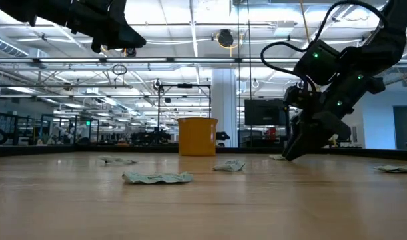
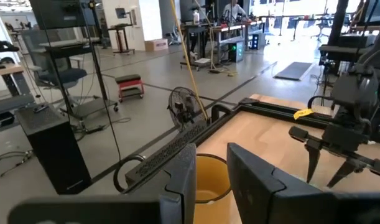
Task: Pick and place Stevia / Truvia into bins
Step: Put the stevia packet into the transparent bin
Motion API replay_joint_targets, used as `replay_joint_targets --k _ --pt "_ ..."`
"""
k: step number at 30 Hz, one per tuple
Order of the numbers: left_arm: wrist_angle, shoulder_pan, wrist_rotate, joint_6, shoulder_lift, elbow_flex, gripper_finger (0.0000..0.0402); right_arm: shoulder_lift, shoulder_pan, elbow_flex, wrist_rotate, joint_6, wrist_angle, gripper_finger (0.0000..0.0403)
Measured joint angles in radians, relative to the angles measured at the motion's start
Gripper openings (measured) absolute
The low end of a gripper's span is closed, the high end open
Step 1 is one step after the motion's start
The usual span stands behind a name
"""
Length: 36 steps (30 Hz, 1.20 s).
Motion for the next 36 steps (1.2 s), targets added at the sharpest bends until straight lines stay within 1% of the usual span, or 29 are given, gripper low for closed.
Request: replay_joint_targets --k 2,5,8,12,13,17,20,22,24,28,29,32,34,36 --pt "-0.001 0.000 0.003 0.000 0.000 0.000 0.0093 0.010 -0.006 0.000 -0.002 0.003 0.006 0.0136" --pt "-0.001 0.000 0.010 -0.003 0.000 0.000 0.0093 0.023 -0.007 0.001 0.002 0.004 0.002 0.0116" --pt "-0.001 0.000 0.010 -0.018 0.000 0.000 0.0093 0.037 -0.005 0.002 0.007 0.035 0.005 0.0078" --pt "-0.002 0.000 0.013 -0.022 0.000 0.000 0.0093 0.043 -0.005 0.002 0.019 0.104 0.003 0.0016" --pt "-0.002 0.000 0.013 -0.022 0.000 0.000 0.0093 0.043 -0.005 0.002 0.020 0.112 0.004 0.0008" --pt "-0.008 0.000 0.013 -0.027 0.000 0.000 0.0093 0.011 0.026 0.000 0.029 0.113 0.001 0.0005" --pt "-0.013 0.000 0.016 -0.050 0.000 0.000 0.0093 -0.079 0.080 -0.005 0.021 0.122 -0.057 0.0002" --pt "-0.015 -0.002 0.018 -0.059 0.000 0.000 0.0093 -0.167 0.134 0.020 0.016 0.173 -0.143 0.0001" --pt "-0.018 -0.003 0.018 -0.069 0.000 0.000 0.0093 -0.257 0.208 0.070 0.016 0.247 -0.287 0.0001" --pt "-0.026 -0.003 0.018 -0.075 0.000 0.000 0.0093 -0.360 0.428 0.208 0.006 0.367 -0.564 0.0001" --pt "-0.030 -0.003 0.018 -0.075 0.000 0.000 0.0093 -0.376 0.483 0.251 -0.015 0.385 -0.636 0.0001" --pt "-0.050 -0.003 0.018 -0.086 0.000 0.000 0.0093 -0.401 0.642 0.340 -0.133 0.426 -0.825 0.0000" --pt "-0.077 -0.003 0.018 -0.100 0.000 0.000 0.0093 -0.419 0.735 0.356 -0.151 0.525 -0.862 0.0000" --pt "-0.107 -0.003 0.019 -0.103 0.000 0.000 0.0093 -0.445 0.811 0.360 -0.194 0.684 -0.841 0.0000"
